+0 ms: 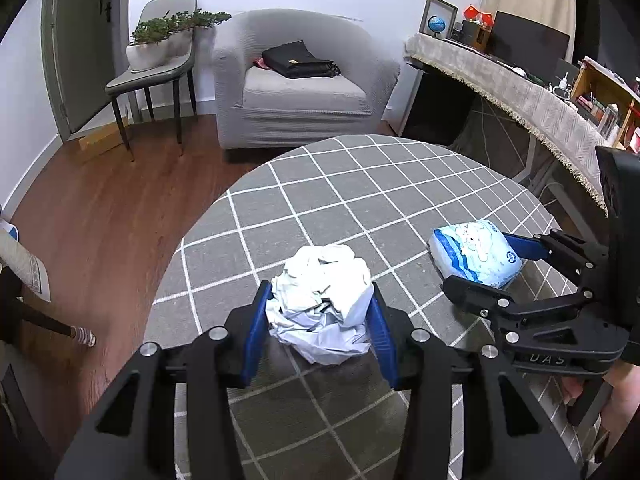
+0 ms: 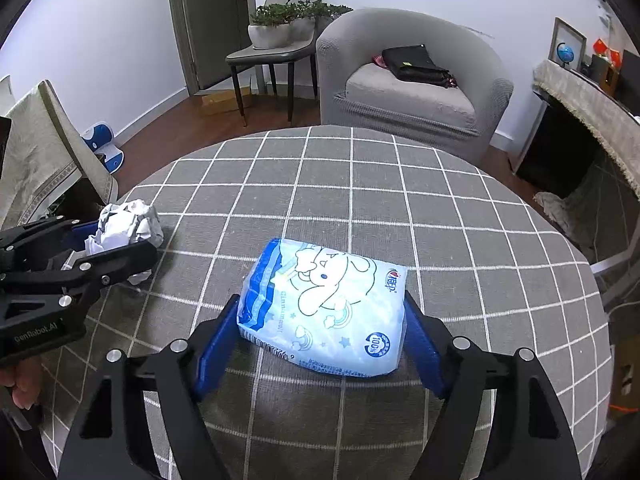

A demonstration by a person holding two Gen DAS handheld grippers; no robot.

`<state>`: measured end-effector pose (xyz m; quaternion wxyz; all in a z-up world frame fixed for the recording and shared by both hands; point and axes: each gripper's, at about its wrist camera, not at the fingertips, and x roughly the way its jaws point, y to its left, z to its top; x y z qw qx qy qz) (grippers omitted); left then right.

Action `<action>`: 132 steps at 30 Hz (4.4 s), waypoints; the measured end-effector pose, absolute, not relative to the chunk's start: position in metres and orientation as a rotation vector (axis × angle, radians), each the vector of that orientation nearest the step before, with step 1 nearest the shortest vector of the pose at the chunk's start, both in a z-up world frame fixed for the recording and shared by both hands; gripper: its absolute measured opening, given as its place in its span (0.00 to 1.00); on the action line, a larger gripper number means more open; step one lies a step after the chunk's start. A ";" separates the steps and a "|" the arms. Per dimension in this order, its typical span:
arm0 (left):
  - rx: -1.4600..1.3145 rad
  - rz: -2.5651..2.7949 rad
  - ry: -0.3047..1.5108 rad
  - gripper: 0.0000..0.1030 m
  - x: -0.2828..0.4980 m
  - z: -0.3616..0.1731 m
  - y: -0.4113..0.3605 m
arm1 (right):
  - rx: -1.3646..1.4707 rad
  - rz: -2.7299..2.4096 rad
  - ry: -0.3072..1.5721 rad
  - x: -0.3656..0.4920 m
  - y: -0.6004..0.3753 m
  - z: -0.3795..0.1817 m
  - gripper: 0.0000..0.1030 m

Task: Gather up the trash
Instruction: 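Carry the paper ball and tissue pack over the teal bin, then open the left tool to drop the paper ball into the bin, then open the right tool to drop the tissue pack into the bin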

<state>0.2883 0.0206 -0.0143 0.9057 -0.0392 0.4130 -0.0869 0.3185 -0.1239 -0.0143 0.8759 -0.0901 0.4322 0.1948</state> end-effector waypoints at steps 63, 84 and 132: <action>-0.216 0.031 0.835 0.49 0.082 -0.042 0.155 | -0.112 0.683 0.796 0.135 0.005 0.022 0.74; -0.224 0.109 1.030 0.59 0.071 -0.108 0.225 | -0.130 0.798 0.855 0.132 0.086 0.002 0.75; -0.328 0.163 0.773 0.72 0.015 -0.025 0.310 | -0.488 0.776 1.166 0.116 0.183 -0.128 0.85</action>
